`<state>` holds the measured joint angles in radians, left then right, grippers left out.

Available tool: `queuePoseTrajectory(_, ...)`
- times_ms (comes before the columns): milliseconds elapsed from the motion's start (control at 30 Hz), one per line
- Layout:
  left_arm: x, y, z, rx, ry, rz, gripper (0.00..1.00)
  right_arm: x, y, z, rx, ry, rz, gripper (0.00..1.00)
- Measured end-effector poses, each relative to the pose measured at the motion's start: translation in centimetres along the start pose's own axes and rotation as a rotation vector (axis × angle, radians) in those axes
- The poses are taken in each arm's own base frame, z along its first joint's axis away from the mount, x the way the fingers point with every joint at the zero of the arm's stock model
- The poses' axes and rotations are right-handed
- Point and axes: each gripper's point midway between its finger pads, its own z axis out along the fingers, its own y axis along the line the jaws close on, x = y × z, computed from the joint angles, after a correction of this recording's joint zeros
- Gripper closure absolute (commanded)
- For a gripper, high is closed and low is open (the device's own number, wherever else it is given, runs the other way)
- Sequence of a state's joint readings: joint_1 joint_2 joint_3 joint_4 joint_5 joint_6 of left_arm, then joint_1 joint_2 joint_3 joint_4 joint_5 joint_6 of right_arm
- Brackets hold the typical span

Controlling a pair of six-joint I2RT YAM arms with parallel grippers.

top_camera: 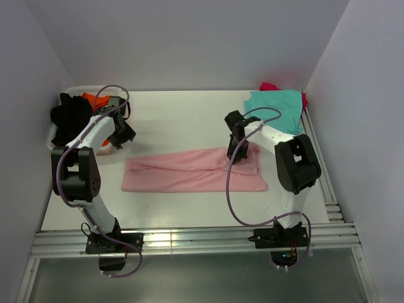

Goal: Fold and stack the t-shirts
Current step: Fold the tshirt

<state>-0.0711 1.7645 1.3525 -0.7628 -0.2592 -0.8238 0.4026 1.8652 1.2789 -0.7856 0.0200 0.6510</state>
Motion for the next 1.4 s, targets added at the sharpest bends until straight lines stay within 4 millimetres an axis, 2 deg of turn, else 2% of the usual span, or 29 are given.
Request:
queuePoseTrajectory(67, 0.0, 0.0, 0.0, 0.000, -0.001, 0.000, 0.46, 0.3, 0.1, -1.2, -0.020, -0.007, 0.003, 1.00)
queuePoseTrajectory(233, -0.3, 0.2, 0.1, -0.003, -0.003, -0.006, 0.46, 1.4, 1.5, -7.0, -0.154, -0.045, -0.022, 1.00)
queuePoseTrajectory(300, -0.4, 0.4, 0.2, -0.005, -0.003, -0.008, 0.46, 2.2, 1.8, -8.7, -0.197, -0.040, -0.049, 1.00)
queuePoseTrajectory(400, -0.5, 0.5, 0.2, -0.007, -0.004, -0.007, 0.46, 3.6, 1.4, -10.0, -0.210, -0.015, -0.092, 1.00)
queuePoseTrajectory(500, -0.6, 0.6, 0.2, -0.007, -0.003, -0.009, 0.47, 3.9, 0.8, -10.3, -0.190, -0.019, -0.113, 1.00)
queuePoseTrajectory(600, -0.5, 0.5, 0.2, -0.002, 0.001, -0.010, 0.48, 3.3, 0.3, -9.8, -0.152, -0.034, -0.118, 1.00)
queuePoseTrajectory(700, -0.4, 0.3, 0.2, 0.009, 0.007, -0.010, 0.48, 2.2, 0.6, -8.2, -0.109, -0.023, -0.119, 1.00)
queuePoseTrajectory(900, 0.0, 0.5, -0.1, 0.017, 0.009, -0.011, 0.48, 0.4, 1.4, -2.2, -0.017, 0.031, -0.139, 1.00)
queuePoseTrajectory(1033, 0.0, 0.9, -0.7, 0.024, 0.000, -0.005, 0.48, 0.0, 1.6, 0.2, 0.024, 0.060, -0.143, 1.00)
queuePoseTrajectory(1133, 0.1, 1.2, -1.3, 0.032, -0.010, -0.005, 0.47, -0.5, 1.9, 0.9, 0.027, 0.060, -0.141, 1.00)
queuePoseTrajectory(1400, -0.2, 2.1, -1.9, 0.034, -0.023, -0.005, 0.48, -2.1, 3.0, -0.1, -0.002, 0.015, -0.135, 1.00)
